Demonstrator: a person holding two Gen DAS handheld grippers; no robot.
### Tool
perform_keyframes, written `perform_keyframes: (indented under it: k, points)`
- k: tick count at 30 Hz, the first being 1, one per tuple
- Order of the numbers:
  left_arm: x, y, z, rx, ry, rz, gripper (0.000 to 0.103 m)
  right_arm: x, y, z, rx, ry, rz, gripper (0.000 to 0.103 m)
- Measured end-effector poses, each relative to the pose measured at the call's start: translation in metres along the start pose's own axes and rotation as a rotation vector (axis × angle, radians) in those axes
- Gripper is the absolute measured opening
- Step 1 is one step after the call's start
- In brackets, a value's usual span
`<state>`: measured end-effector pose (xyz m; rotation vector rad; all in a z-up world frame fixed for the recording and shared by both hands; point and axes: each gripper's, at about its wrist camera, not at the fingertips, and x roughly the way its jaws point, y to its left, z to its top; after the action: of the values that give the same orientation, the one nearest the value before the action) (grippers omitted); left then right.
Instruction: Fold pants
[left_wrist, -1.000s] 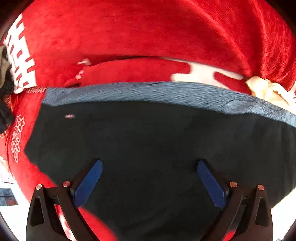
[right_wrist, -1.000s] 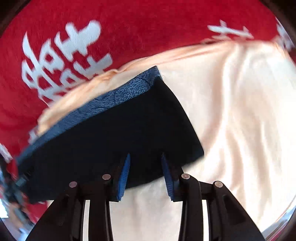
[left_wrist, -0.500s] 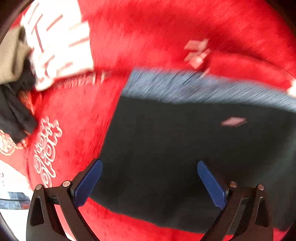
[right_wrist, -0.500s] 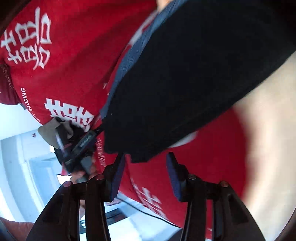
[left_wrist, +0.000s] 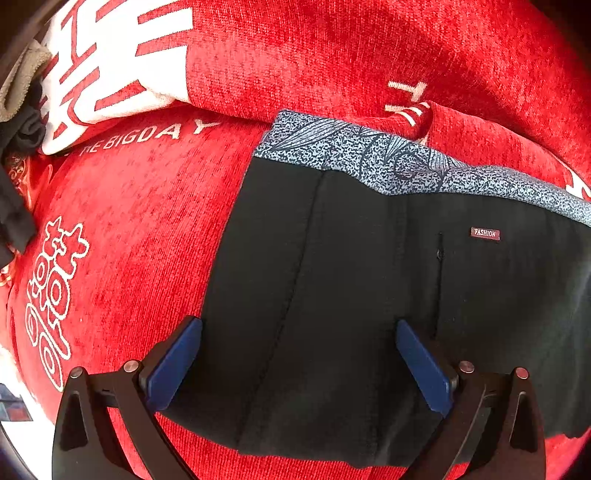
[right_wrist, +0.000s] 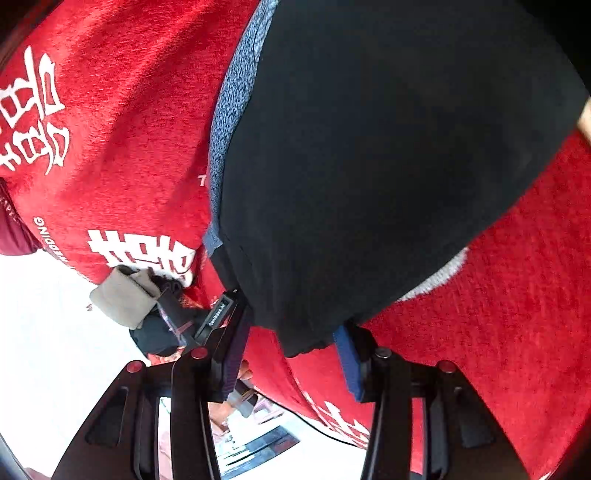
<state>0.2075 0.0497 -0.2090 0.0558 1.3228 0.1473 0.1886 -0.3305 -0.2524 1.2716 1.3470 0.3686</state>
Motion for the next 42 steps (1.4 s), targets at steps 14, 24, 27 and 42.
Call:
perform_keyframes:
  k: [14, 24, 27, 42]
  points:
    - [-0.041, -0.004, -0.005, 0.05, -0.037, 0.065, 0.103, -0.01, 0.005, -0.017, -0.082, -0.002, -0.2, 0.018]
    - [-0.079, -0.179, -0.02, 0.294, -0.12, -0.144, 0.103, -0.099, 0.064, 0.035, -0.494, -0.186, -0.551, 0.022]
    - [-0.045, -0.186, -0.025, 0.283, -0.049, -0.112, 0.103, -0.093, 0.033, 0.052, -0.454, -0.148, -0.654, 0.021]
    - [-0.002, -0.196, 0.086, 0.032, -0.09, -0.005, 0.103, -0.083, 0.071, 0.116, -0.569, -0.181, -0.638, 0.052]
